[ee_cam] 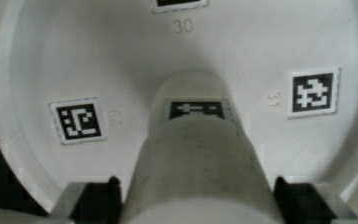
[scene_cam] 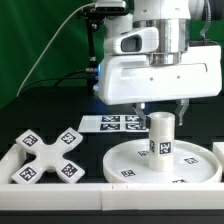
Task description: Assemble round table
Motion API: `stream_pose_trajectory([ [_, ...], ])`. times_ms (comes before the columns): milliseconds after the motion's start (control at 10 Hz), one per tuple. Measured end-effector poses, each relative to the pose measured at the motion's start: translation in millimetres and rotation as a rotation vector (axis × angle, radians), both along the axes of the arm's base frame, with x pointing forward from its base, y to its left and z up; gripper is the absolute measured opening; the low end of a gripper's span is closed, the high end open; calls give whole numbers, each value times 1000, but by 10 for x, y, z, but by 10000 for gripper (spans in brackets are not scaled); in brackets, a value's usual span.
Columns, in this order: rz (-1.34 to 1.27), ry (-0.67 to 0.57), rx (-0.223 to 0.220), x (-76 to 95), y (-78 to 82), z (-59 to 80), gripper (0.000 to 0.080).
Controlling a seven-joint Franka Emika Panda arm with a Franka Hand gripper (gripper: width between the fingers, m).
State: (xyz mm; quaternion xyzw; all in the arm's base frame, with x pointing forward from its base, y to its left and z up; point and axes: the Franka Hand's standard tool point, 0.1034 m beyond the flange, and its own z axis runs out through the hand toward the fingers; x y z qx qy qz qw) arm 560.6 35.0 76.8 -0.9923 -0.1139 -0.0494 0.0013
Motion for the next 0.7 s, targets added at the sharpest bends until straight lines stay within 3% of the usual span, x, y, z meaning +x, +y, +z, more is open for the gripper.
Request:
stream_pose_trajectory([
  [700, -881, -35, 74, -17, 62, -11, 406],
])
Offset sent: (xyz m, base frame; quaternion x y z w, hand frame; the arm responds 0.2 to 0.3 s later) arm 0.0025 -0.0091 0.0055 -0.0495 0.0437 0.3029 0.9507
